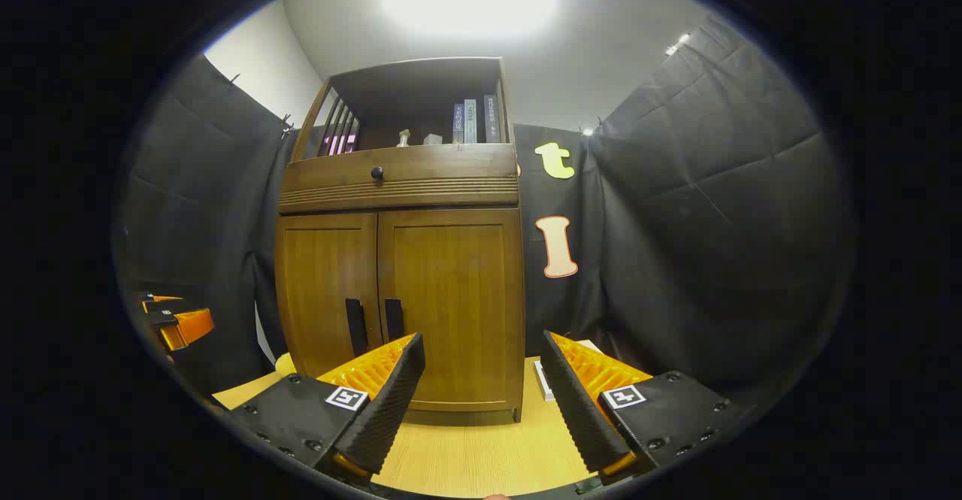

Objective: Open the right door of the double-door shoe cabinet with the right hand, and open the left door with the left hand.

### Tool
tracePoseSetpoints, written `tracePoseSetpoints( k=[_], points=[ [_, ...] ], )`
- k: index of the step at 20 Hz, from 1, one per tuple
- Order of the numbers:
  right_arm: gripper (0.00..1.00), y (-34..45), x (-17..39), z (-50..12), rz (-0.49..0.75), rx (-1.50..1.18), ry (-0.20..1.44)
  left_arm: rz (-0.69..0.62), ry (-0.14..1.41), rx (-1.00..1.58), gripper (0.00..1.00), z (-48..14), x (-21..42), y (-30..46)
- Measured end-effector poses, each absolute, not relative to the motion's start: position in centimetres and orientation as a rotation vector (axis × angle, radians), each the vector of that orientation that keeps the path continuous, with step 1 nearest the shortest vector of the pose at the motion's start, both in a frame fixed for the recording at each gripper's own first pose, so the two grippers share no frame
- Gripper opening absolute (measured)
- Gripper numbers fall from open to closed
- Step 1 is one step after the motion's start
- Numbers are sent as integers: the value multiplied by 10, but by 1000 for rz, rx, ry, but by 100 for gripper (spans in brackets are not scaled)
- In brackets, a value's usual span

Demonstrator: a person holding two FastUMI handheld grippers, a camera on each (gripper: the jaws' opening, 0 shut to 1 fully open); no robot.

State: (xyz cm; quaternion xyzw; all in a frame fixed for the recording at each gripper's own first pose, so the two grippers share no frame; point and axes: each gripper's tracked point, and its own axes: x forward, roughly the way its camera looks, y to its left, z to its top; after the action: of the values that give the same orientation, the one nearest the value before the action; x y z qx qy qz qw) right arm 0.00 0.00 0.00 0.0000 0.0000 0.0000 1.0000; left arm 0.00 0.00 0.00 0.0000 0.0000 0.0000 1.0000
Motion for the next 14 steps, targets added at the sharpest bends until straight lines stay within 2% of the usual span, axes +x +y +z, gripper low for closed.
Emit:
tracePoseSetpoints(
  k=[2,3,7,8,9,10,14],
  points=[
    [94,-1,-1,0,0,-4,-2,0,-5,3,90,3,-3,-1],
    [98,-1,-2,1,1,-6,-2,-1,-7,5,90,4,-5,-2],
    [98,-2,-4,2,2,-8,-4,-4,-11,12,90,6,-8,-7],
    [93,-3,-5,1,4,-7,-4,-4,-10,15,90,6,-8,-9],
    [93,-4,-5,2,5,-6,-5,-4,-13,17,91,7,-9,-11],
    [97,-5,-5,1,5,-5,-4,-3,-15,19,90,6,-11,-12],
    [94,-10,-8,-2,14,2,2,0,-20,25,91,9,-16,-19]
  ],
)
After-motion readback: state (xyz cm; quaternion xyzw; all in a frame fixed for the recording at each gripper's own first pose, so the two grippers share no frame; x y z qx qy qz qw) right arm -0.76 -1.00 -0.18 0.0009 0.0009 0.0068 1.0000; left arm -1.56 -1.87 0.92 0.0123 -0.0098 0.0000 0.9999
